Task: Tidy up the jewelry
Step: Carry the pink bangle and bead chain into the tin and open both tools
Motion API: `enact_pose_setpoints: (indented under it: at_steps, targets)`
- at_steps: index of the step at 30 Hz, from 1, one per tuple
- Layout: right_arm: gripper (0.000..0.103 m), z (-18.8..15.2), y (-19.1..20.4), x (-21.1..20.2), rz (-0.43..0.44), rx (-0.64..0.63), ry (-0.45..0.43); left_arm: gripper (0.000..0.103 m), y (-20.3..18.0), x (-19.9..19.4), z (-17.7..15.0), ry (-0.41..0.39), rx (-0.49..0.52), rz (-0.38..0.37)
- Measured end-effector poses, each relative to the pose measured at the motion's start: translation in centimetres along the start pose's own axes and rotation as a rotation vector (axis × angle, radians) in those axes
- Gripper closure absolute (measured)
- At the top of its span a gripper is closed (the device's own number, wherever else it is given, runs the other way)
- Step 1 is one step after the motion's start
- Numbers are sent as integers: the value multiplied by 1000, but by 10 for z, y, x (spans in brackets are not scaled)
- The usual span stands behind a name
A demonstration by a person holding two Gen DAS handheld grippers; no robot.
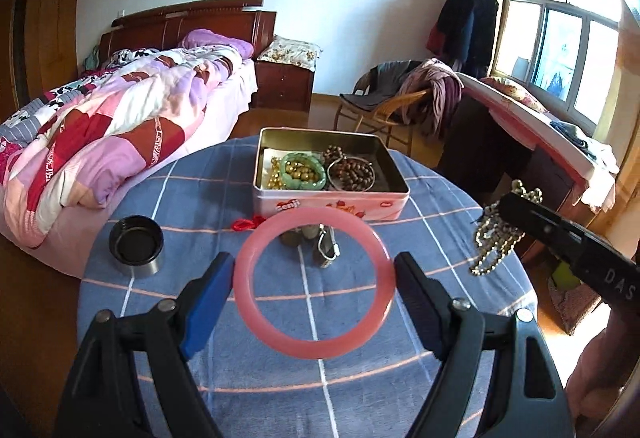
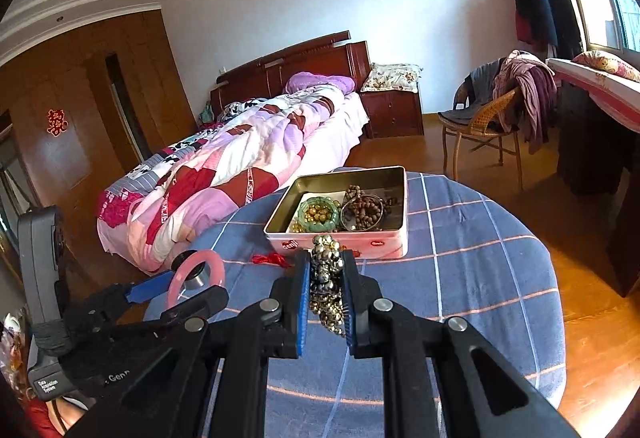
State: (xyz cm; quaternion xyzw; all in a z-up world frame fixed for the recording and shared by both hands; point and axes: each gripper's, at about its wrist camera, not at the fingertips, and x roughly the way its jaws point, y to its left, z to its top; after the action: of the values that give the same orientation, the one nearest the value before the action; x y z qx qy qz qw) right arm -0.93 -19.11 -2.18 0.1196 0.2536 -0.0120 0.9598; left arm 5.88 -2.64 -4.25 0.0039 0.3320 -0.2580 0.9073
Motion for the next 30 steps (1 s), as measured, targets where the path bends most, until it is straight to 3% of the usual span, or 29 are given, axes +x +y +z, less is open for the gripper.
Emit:
enact_pose_setpoints:
  at_steps: [9,18,30]
  targets:
    - [89,44,5,11,18,-45,-71,20,-3,11,42,-60,1,-10]
    - [89,100,0,62,-4,-61,-121,20,-14,52,91,-107,35,35]
    - [89,106,-42,164,-71,-7,3,20,-13,129,98,-14,19,68]
